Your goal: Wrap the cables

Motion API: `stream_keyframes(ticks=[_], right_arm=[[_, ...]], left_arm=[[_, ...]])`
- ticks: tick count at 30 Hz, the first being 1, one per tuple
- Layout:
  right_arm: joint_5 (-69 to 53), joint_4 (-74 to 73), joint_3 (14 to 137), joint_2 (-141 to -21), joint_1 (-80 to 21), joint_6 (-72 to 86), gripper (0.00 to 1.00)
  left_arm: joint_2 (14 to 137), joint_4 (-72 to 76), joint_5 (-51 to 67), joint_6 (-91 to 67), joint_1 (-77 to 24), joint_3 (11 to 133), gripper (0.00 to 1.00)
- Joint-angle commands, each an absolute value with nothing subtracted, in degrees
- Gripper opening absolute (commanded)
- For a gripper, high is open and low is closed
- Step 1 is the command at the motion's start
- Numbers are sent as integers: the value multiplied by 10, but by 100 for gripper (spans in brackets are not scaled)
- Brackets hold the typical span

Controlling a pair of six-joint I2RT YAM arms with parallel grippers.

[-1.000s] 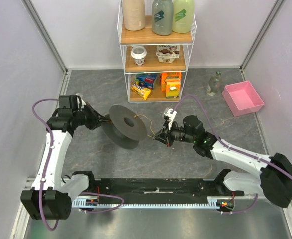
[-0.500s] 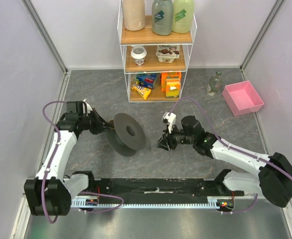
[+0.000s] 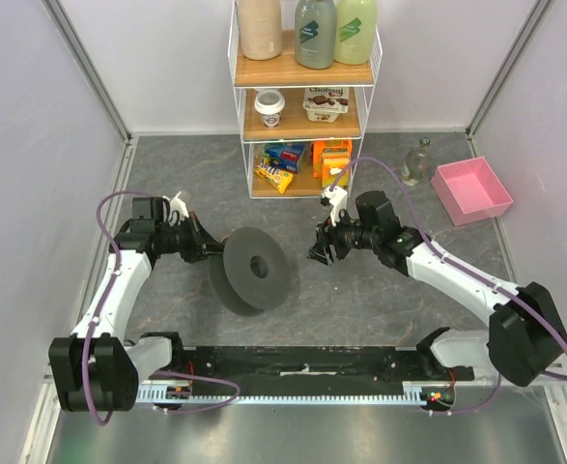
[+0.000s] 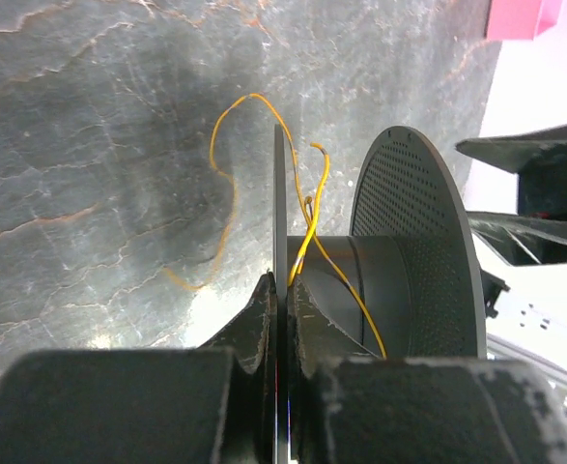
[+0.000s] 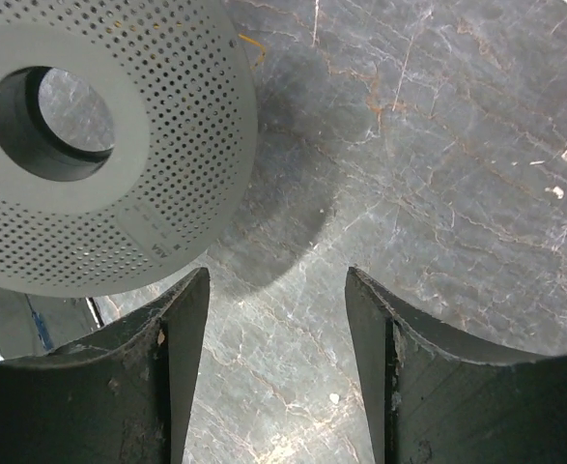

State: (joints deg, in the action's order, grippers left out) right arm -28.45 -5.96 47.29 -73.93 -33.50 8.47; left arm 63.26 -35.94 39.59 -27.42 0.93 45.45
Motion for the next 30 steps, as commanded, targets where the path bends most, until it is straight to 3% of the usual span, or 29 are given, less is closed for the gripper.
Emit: stream_keyframes(ticks=[1, 6, 11, 17, 24, 30], right_arm=[[-313, -22, 448, -725, -329, 108, 67], [-298, -24, 419, -680, -323, 116, 66], [-287, -65, 410, -624, -337, 20, 64], [-198, -148, 447, -597, -487, -148, 59], [-46, -128, 484, -638, -644, -240, 50], [109, -49, 518, -737, -813, -317, 53]], left_arm=[[621, -333, 488, -264, 11, 475, 2], [613, -273, 441, -342, 11, 455, 2], [636, -244, 411, -387, 11, 445, 2], [642, -224, 354, -457, 11, 436, 2], [661, -274, 284, -526, 8, 456, 2], [690, -349, 222, -562, -29, 503, 2]])
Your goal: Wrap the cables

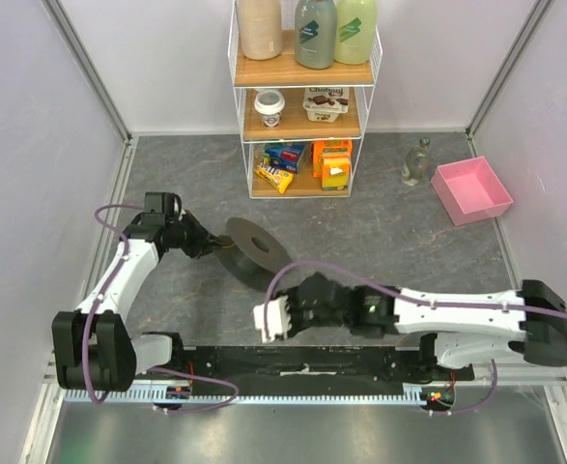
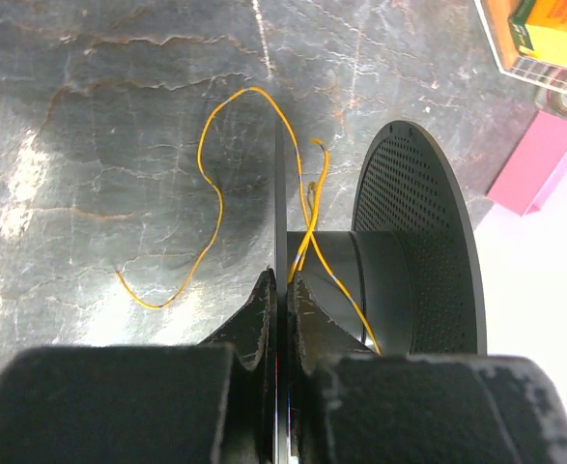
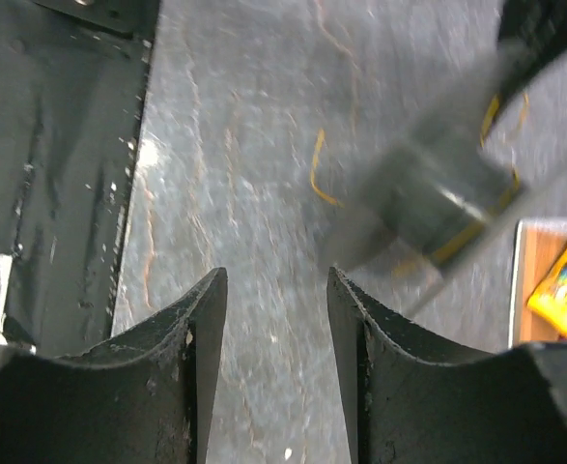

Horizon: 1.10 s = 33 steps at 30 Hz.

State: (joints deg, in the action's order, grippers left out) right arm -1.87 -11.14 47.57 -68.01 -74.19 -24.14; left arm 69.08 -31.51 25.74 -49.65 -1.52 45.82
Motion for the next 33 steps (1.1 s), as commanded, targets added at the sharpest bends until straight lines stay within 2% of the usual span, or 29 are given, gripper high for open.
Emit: stream_keyframes(ticks=[1, 4, 8, 15, 19, 25, 33], right_arm=[[127, -48, 535, -762, -826, -323, 53], [159, -28, 578, -839, -838, -321, 50], [161, 76, 567, -888, -843, -337, 54], [216, 70, 609, -981, -871, -362, 48], [257, 101, 591, -1009, -873, -395, 50], [308, 219, 538, -1051, -871, -468, 59], [359, 322, 530, -1117, -868, -510, 57]], left_arm=[[693, -352, 221, -562, -34, 507, 2], [697, -358, 216, -568, -38, 512, 2], [702, -357, 219, -569, -42, 517, 1], [706, -361, 200, -574, -43, 525, 2], [705, -363, 203, -577, -44, 527, 2], [700, -367, 201, -573, -51, 529, 2], [689, -356, 200, -578, -51, 519, 2]])
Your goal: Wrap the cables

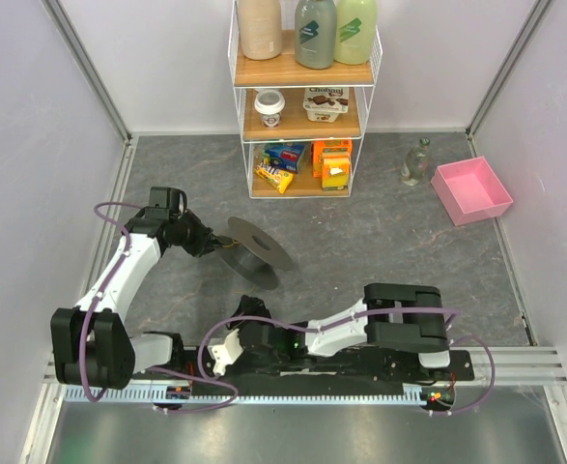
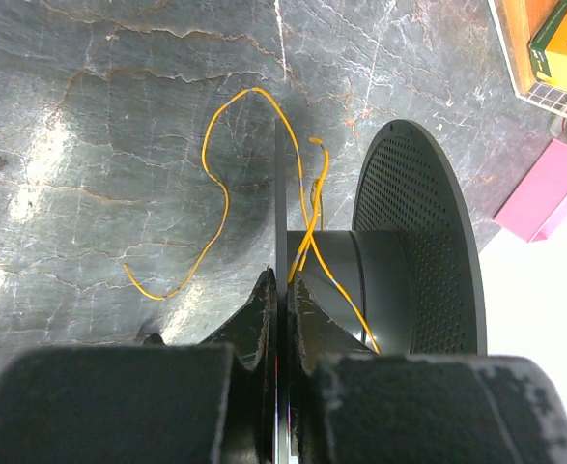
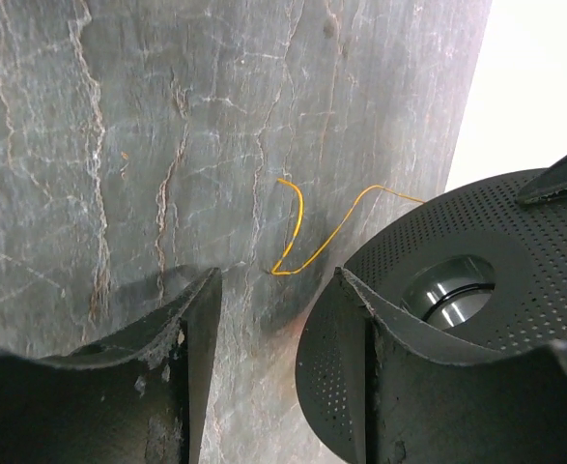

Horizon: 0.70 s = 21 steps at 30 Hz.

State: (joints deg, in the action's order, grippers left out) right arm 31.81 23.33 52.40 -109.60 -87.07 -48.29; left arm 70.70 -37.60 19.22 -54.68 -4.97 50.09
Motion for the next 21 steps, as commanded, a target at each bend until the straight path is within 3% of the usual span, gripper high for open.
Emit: stream_keyframes(ticks=[1, 21], right_arm=[[363, 328, 531, -1123, -868, -511, 57], [372, 419, 541, -1243, -802, -563, 53]], left_arm=[[687, -354, 201, -579, -51, 519, 2], [676, -334, 215, -586, -51, 497, 1]])
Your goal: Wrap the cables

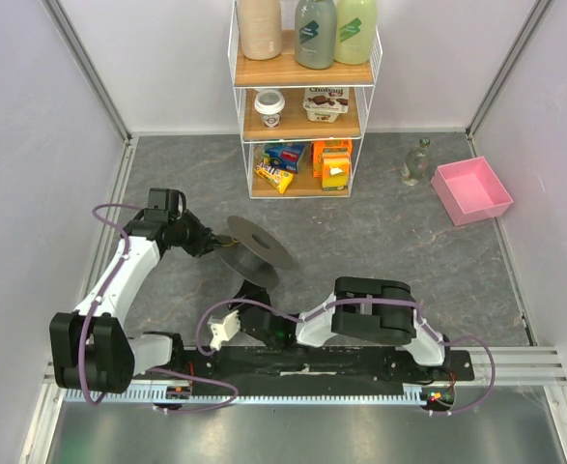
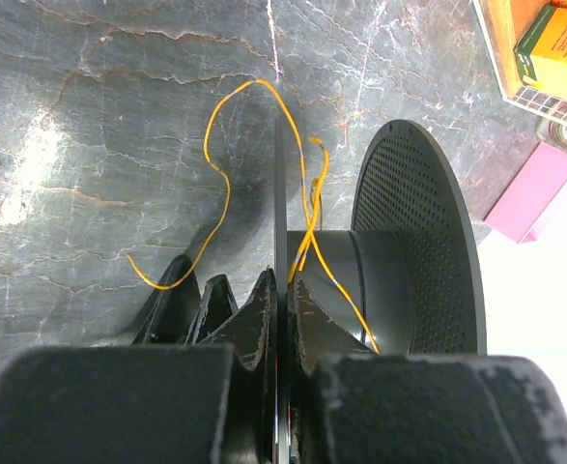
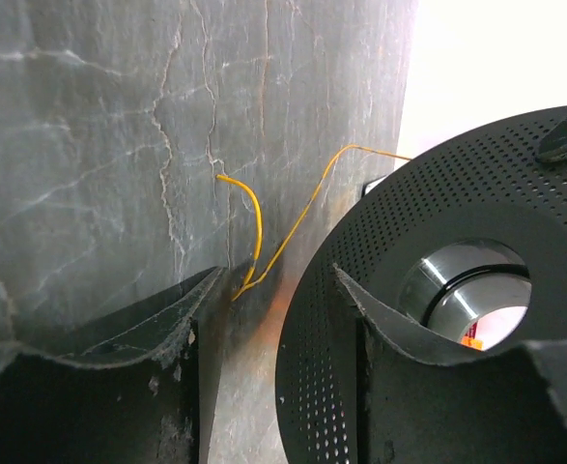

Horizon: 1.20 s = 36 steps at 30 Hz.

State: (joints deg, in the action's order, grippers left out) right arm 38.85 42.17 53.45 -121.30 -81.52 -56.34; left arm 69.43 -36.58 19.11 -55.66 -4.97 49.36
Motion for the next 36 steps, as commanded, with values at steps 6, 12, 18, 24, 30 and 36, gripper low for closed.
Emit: stream_keyframes(ticks=[6, 12, 18, 24, 30, 36], right_arm=[[354, 411, 537, -1258, -791, -557, 26], [345, 416, 519, -1221, -799, -569, 0], [330, 453, 438, -1137, -825, -587, 0], [323, 435, 394, -1051, -856, -562, 0], [312, 375, 340, -973, -869, -533, 0], [296, 285, 270, -879, -876, -492, 0]], left_arm=[[676, -333, 220, -585, -51, 496, 2], [679, -329, 225, -584, -52, 494, 2], [674, -328, 233, -579, -51, 498, 2], [674, -321, 234, -577, -51, 497, 2], [671, -283, 286, -563, -52, 493, 2], [670, -249, 343, -555, -47, 489, 2]])
